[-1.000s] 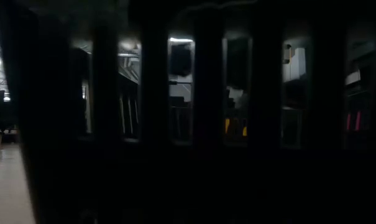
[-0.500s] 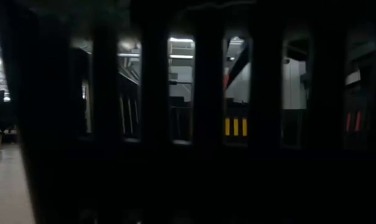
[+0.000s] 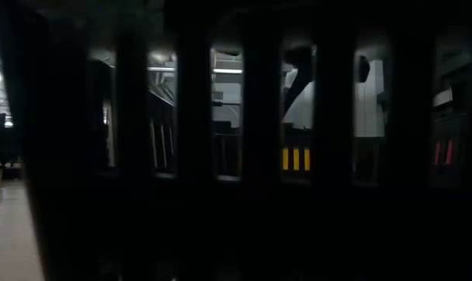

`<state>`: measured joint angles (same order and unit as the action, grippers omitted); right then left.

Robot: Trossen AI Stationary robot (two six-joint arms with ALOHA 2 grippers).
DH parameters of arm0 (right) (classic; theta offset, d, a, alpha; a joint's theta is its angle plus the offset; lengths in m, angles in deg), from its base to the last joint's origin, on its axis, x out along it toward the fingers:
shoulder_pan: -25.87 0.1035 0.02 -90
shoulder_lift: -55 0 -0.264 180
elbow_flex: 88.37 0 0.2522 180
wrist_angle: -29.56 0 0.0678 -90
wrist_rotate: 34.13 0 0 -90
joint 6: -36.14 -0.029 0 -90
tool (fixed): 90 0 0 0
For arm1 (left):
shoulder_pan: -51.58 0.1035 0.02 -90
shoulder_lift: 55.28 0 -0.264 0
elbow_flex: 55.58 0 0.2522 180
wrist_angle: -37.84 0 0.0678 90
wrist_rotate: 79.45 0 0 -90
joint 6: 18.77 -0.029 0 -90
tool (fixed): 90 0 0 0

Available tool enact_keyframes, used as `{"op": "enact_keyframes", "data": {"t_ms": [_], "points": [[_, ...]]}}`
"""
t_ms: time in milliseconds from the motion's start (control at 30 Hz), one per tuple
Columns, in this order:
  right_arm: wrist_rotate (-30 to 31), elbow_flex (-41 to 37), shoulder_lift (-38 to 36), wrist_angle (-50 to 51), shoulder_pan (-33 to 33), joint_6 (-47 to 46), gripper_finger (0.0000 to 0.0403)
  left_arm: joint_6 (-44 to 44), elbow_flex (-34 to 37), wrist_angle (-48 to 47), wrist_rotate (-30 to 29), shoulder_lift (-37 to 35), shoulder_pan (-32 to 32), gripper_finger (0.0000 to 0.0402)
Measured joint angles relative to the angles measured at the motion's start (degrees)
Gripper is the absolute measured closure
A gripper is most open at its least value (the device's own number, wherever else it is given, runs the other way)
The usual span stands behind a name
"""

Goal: Pick & Place School Supplies
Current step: Put the orange eraser into the yellow bin

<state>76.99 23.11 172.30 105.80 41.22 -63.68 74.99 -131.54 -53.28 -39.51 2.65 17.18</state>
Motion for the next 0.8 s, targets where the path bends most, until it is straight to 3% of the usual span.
{"op": "enact_keyframes", "data": {"t_ms": [200, 500, 800], "points": [[-2.7, 0.0, 0.7, -1.1, -2.0, 5.3, 0.0368, 0.0, 0.0, 0.0, -0.8, 0.0, 0.0, 0.0233], [-3.8, -4.3, 0.7, -3.2, -3.1, 6.2, 0.0362, -1.0, 0.0, 0.1, -1.3, 0.0, 0.0, 0.0232], [-0.4, -4.3, 0.3, -4.4, -2.9, 7.3, 0.0228, -2.1, 0.0, 0.7, -1.4, 0.0, 0.0, 0.0232]]}}
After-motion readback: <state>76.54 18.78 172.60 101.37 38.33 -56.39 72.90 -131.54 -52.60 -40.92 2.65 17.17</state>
